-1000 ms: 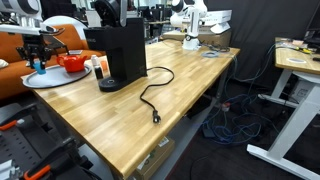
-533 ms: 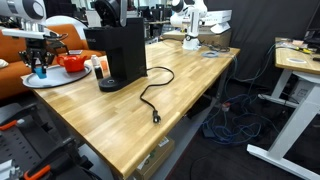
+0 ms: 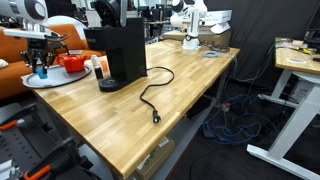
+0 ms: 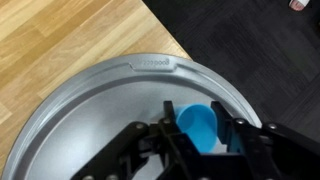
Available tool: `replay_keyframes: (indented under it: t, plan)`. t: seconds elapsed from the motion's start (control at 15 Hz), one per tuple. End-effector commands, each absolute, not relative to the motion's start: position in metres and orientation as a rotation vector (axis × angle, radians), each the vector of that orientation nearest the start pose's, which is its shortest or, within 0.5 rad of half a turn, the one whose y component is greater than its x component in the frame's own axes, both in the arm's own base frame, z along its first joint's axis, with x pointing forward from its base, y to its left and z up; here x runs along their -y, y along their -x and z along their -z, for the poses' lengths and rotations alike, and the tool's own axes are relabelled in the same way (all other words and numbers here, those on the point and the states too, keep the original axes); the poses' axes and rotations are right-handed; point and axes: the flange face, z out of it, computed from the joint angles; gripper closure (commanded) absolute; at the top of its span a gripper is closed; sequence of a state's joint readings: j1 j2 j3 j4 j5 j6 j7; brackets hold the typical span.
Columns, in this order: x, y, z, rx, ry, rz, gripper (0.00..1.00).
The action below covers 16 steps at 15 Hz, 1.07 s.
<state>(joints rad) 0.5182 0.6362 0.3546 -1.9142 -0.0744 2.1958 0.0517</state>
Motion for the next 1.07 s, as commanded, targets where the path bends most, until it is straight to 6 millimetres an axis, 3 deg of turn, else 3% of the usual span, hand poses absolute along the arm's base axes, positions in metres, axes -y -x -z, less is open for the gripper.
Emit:
replay_keyframes:
  t: [0.0, 0.33, 0.4, 0.47, 0.6, 0.73, 1.0]
  plan:
    - [-0.45, -0.385, -0.156, 1.291, 2.81, -0.576, 0.33]
    - [-0.449, -0.384, -0.155, 1.286, 2.811, -0.582, 0.02]
    - [-0.449, -0.384, -0.154, 1.285, 2.811, -0.583, 0.0]
    - [-0.448, -0.382, -0.155, 1.262, 2.817, -0.555, 0.11]
    - [-0.448, -0.382, -0.155, 1.262, 2.817, -0.556, 0.0]
    - [-0.448, -0.382, -0.155, 1.262, 2.817, -0.557, 0.0]
    - [-0.446, -0.372, -0.185, 1.301, 2.804, -0.461, 0.0]
